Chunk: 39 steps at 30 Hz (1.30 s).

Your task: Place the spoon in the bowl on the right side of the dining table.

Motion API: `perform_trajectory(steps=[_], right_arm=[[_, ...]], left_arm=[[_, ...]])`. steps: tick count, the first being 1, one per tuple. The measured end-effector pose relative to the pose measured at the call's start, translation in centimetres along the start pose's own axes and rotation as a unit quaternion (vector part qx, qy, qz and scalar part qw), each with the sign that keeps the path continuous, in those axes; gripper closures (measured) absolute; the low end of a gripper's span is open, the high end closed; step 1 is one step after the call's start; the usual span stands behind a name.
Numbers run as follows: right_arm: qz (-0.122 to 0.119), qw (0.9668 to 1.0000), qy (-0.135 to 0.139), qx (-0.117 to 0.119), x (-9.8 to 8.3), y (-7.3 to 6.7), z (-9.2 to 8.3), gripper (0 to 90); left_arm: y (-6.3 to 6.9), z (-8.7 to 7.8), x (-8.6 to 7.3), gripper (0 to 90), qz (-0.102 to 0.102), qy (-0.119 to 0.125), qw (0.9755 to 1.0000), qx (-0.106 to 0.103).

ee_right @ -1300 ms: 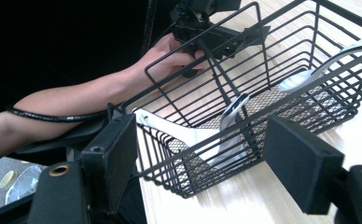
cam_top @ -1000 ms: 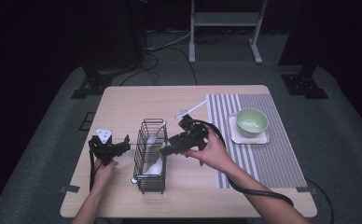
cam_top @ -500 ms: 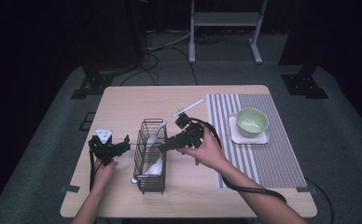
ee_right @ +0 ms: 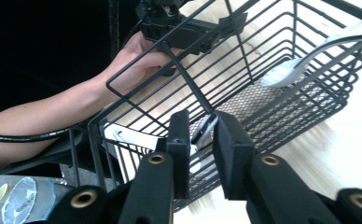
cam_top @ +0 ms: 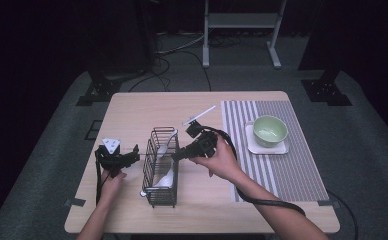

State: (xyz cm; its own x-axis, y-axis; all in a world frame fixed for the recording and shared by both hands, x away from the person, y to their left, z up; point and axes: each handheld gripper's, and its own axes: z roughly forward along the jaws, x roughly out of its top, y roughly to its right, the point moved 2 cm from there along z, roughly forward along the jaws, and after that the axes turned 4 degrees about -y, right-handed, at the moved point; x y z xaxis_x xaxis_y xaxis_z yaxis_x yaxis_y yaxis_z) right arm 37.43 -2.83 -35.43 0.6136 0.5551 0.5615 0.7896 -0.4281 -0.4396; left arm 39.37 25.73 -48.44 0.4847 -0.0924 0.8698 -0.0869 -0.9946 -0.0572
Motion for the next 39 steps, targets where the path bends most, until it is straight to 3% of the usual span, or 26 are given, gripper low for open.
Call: perform_trajectory(steps=[4, 17, 26, 39], right_arm=[[-0.005, 1.0, 0.0, 0.0, 0.0, -0.1, -0.1, 84.0], [-0.015, 0.9998, 0.01, 0.0, 0.0, -0.8, -0.2, 85.4], [-0.001, 0.9993, 0.033, 0.017, 0.1, -0.9, -1.4, 85.4], [0.014, 0.996, 0.071, 0.052, 0.6, -1.3, -3.5, 85.4]], left_arm=[[0.0, 0.0, 0.0, 0.9, 0.0, 0.0, 1.0, 0.0], [0.0, 0.0, 0.0, 1.0, 0.001, 0.001, 1.0, 0.001], [0.1, 0.0, 0.0, 0.9, 0.002, 0.001, 1.0, 0.002], [0.0, 0.0, 0.0, 1.0, 0.002, 0.0, 1.0, 0.002]])
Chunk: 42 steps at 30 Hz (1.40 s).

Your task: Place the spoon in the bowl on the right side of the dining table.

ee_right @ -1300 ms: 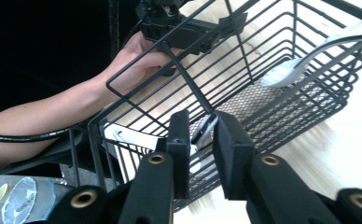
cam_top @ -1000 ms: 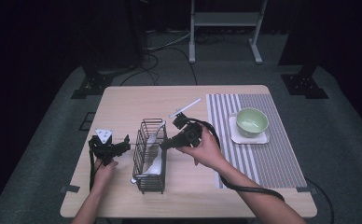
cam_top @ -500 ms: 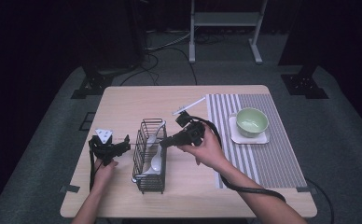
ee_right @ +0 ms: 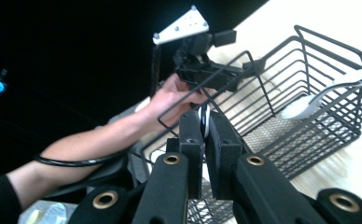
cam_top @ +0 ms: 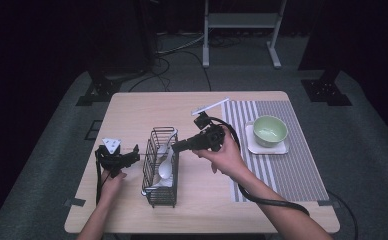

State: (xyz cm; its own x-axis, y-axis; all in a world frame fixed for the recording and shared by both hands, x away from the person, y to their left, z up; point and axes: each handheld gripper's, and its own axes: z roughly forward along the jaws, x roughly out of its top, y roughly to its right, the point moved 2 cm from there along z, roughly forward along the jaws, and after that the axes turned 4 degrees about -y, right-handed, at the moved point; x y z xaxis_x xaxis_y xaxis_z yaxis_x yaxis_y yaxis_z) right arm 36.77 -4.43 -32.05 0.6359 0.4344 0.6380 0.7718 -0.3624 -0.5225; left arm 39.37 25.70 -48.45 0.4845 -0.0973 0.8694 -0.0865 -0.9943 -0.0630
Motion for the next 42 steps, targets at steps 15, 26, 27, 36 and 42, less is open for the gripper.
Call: perform_trajectory(steps=[15, 26, 27, 36, 42], right_arm=[[0.007, 0.9987, 0.034, 0.038, 0.7, -0.6, -2.4, 85.4], [0.013, 0.9976, 0.047, 0.049, 0.9, -0.7, -3.1, 85.4], [0.014, 0.9975, 0.048, 0.051, 0.9, -0.7, -3.2, 85.5], [0.007, 0.9962, 0.066, 0.056, 1.3, -1.5, -5.0, 85.5], [0.012, 0.9951, 0.08, 0.057, 1.3, -1.5, -6.3, 85.5]], left_arm=[[0.0, 0.0, 0.0, 0.9, -0.001, 0.002, 1.0, 0.0], [0.0, 0.0, 0.0, 1.0, -0.005, 0.002, 1.0, -0.001], [-0.1, 0.0, 0.0, 1.0, -0.005, 0.001, 1.0, 0.0], [0.0, 0.0, 0.0, 1.0, 0.0, 0.001, 1.0, 0.002], [0.0, 0.0, 0.0, 0.9, -0.002, 0.001, 1.0, 0.002]])
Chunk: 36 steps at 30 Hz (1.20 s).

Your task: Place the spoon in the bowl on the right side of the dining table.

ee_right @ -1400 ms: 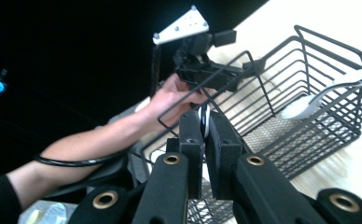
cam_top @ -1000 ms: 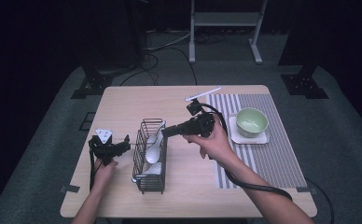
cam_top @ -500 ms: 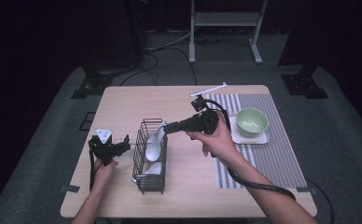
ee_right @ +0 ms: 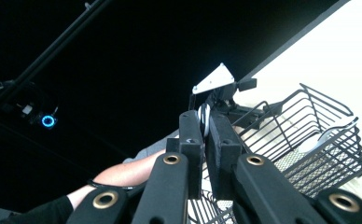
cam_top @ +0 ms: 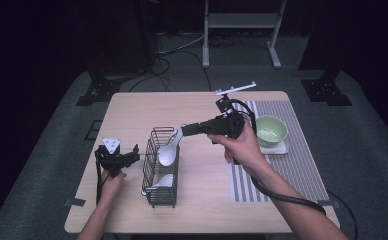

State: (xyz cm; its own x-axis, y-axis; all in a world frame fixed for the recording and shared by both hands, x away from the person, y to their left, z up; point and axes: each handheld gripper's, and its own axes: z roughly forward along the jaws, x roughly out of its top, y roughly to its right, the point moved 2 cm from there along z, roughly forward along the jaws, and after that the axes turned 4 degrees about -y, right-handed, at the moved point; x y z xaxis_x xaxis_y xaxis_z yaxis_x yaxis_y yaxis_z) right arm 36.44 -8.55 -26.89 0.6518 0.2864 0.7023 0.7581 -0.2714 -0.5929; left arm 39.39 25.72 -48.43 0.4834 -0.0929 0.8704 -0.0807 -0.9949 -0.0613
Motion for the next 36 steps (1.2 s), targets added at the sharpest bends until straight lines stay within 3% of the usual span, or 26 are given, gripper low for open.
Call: perform_trajectory(steps=[14, 36], right_arm=[[0.002, 0.9996, 0.024, -0.014, 0.5, -0.3, -2.7, 85.5], [0.02, 0.9969, 0.058, -0.05, -0.8, 1.3, -6.4, 85.5]], left_arm=[[0.0, 0.0, 0.0, 0.9, 0.002, -0.001, 1.0, 0.001], [0.0, 0.0, 0.0, 0.9, 0.001, -0.001, 1.0, 0.001]])
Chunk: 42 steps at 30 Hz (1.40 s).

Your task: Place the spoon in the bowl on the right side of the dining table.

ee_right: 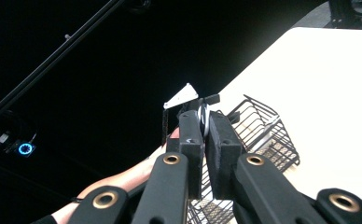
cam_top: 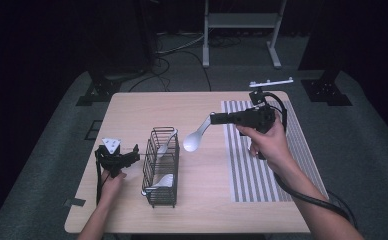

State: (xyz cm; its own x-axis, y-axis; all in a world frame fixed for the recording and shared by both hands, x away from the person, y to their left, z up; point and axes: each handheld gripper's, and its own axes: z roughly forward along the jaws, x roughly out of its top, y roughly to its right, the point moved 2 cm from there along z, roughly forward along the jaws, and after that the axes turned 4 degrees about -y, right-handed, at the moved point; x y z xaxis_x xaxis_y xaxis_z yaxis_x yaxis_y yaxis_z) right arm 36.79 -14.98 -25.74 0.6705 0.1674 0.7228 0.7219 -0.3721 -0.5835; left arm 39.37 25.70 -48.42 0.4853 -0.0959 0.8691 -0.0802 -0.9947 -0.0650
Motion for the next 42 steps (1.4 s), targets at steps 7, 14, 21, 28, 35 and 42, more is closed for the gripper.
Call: perform_trajectory(steps=[7, 14, 21, 28, 35, 42], right_arm=[[0.012, 0.9999, 0.006, -0.008, -0.6, 1.1, -0.8, 85.5], [0.026, 0.9995, 0.01, -0.015, -1.1, 2.1, -1.5, 85.5], [0.042, 0.9987, 0.018, -0.025, -1.8, 3.6, -2.1, 85.5], [0.057, 0.9975, 0.024, -0.035, -2.5, 4.9, -2.8, 85.5], [0.064, 0.9966, 0.03, -0.042, -2.9, 5.6, -3.3, 85.4], [0.069, 0.996, 0.031, -0.049, -3.1, 6.1, -3.5, 85.5]], left_arm=[[0.0, 0.0, 0.0, 1.0, 0.0, 0.0, 1.0, 0.0], [0.0, 0.0, 0.0, 0.9, -0.001, 0.001, 1.0, 0.0], [0.0, 0.0, 0.0, 0.9, -0.001, 0.0, 1.0, 0.0], [0.0, 0.0, 0.0, 1.0, -0.002, 0.002, 1.0, 0.0], [0.0, 0.0, 0.0, 1.0, -0.002, 0.002, 1.0, 0.0], [0.0, 0.0, 0.0, 1.0, -0.002, 0.001, 1.0, -0.001]])
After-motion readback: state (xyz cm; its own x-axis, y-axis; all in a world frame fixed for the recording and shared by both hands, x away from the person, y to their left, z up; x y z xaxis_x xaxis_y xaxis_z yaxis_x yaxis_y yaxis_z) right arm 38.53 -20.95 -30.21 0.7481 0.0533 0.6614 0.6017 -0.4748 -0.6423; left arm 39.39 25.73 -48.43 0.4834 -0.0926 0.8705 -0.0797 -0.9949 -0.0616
